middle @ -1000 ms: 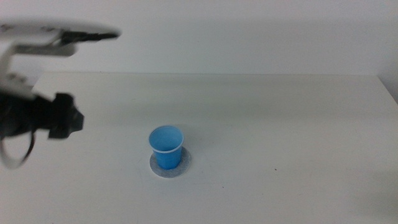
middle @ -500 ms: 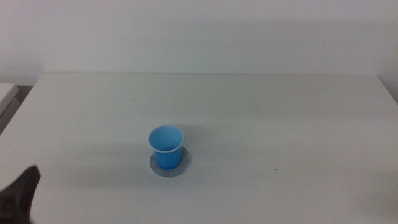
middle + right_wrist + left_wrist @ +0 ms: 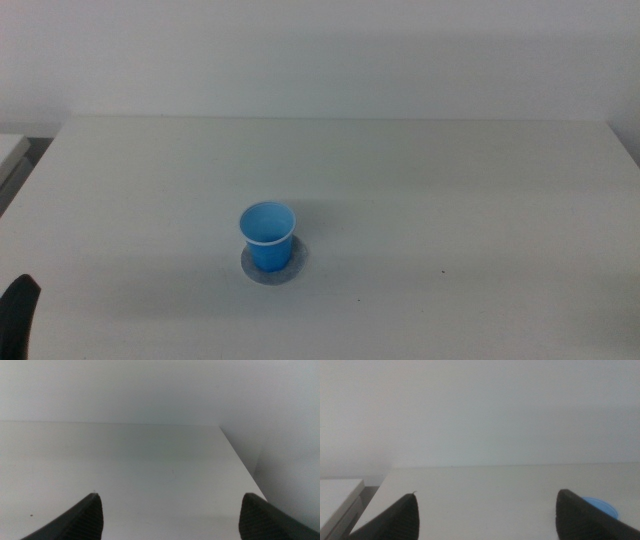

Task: Place an empty cup on a cup mat.

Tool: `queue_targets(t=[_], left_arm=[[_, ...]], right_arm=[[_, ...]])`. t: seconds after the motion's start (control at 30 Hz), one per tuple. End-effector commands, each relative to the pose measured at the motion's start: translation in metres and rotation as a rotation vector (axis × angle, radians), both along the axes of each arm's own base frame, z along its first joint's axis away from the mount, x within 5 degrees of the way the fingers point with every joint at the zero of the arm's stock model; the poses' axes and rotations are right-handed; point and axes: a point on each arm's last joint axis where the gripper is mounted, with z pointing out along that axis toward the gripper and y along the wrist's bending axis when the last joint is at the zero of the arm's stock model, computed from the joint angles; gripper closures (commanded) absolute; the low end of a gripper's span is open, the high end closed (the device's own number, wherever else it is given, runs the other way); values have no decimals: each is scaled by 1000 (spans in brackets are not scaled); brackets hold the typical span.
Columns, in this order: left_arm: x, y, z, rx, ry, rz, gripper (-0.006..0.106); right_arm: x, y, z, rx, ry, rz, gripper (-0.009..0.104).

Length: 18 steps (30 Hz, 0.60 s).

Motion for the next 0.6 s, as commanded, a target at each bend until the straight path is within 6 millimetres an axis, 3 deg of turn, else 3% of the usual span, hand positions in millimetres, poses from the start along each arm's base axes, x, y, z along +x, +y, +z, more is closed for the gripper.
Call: queue_targets(t=[0.0, 0.2, 0.57], left_arm=[[1, 0, -4, -4, -2, 0, 7], [4, 0, -23, 5, 41, 0, 7], [3, 0, -25, 7, 57, 0, 7]], right_arm=[[0, 0, 0, -11, -8, 0, 2], [0, 0, 0, -11, -8, 0, 2], [0, 0, 0, -11, -8, 0, 2]])
